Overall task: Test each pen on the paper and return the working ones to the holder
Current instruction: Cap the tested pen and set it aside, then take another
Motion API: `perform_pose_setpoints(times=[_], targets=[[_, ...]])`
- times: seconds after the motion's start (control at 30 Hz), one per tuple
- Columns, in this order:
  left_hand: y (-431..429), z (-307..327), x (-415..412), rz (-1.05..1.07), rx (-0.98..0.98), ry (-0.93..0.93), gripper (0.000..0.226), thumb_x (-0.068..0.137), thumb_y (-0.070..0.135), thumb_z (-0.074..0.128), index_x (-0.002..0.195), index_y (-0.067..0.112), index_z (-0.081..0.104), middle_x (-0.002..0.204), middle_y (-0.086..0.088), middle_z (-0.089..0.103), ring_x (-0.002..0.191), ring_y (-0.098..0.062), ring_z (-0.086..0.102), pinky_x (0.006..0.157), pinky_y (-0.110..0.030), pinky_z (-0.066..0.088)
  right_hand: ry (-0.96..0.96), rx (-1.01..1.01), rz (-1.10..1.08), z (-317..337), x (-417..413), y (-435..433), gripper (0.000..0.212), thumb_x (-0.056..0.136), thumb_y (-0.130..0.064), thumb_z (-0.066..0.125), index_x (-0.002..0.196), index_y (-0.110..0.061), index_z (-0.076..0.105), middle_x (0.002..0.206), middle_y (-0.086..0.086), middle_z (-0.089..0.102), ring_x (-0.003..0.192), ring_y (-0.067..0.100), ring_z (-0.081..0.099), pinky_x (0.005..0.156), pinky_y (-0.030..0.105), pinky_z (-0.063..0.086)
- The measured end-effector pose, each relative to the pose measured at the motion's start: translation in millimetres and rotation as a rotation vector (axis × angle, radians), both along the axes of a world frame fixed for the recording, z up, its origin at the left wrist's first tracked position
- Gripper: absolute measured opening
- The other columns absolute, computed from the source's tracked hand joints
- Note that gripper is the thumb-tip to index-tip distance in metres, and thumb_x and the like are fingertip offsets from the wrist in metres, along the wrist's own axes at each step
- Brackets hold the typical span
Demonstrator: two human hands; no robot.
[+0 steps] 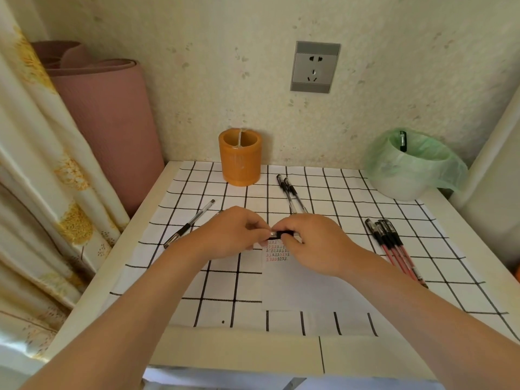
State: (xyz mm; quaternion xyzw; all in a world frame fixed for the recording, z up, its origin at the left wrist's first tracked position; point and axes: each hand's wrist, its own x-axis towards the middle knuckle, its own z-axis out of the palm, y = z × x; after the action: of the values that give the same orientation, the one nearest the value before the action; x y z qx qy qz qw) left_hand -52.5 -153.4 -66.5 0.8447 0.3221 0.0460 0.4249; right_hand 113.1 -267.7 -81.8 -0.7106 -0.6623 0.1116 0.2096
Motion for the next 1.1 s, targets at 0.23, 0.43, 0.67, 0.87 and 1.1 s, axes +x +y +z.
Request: perform_pose_setpoints(times=[0.23,0.43,0.67,0.87,1.1], targets=[[-14.6,2.5,7.4,-0.027,-0.213,0.024,0.015,0.088,0.033,0.072,0.091,0.022,0.080,0.091,-0.003,0.077,0.072,-0.002,0.065,0.072,-0.023,0.049,-0.437,0.083,0.010,1.7,-11.3,-2.4,0.067,0.071,-0.080,0.044,0.049,-0.016,0.046,0.040,-0.004,0.039,0.043,0.014,0.036,0.050,0.026,0.021],[-15.9,7.6,5.7,-0.052,-0.230,0.083,0.020,0.090,0.036,0.068,0.095,0.020,0.079,0.094,-0.002,0.076,0.076,-0.005,0.066,0.068,-0.020,0.045,-0.394,0.034,-0.085,4.3,-19.6,-1.9,0.065,0.064,-0.074,0.025,0.046,-0.014,0.040,0.037,-0.001,0.029,0.039,0.012,0.030,0.045,0.023,0.021],[-8.1,8.4,3.2,-0.022,-0.135,0.068,0.020,0.089,0.038,0.069,0.082,0.022,0.077,0.070,0.001,0.070,0.070,-0.006,0.062,0.073,-0.026,0.050,-0.324,0.017,-0.016,-1.7,-17.4,3.7,0.065,0.072,-0.079,0.029,0.064,-0.021,0.057,0.055,-0.007,0.052,0.055,0.011,0.051,0.053,0.029,0.041],[11.4,7.8,-3.8,0.257,0.113,-0.045,0.011,0.096,0.034,0.058,0.090,0.032,0.067,0.086,0.005,0.069,0.076,-0.014,0.062,0.068,-0.029,0.050,-0.118,0.060,0.009,-14.5,-1.0,2.1,0.032,0.100,-0.025,0.048,0.131,-0.019,0.051,0.113,-0.002,0.055,0.096,0.019,0.058,0.079,0.034,0.048],[26.6,6.1,-6.9,0.427,0.094,-0.141,0.005,0.096,0.029,0.060,0.100,0.027,0.062,0.085,0.010,0.074,0.081,-0.015,0.068,0.069,-0.029,0.053,0.057,0.081,-0.077,-14.2,4.1,9.0,0.028,0.097,-0.011,0.057,0.123,-0.015,0.067,0.098,-0.003,0.051,0.081,0.013,0.053,0.074,0.018,0.040]])
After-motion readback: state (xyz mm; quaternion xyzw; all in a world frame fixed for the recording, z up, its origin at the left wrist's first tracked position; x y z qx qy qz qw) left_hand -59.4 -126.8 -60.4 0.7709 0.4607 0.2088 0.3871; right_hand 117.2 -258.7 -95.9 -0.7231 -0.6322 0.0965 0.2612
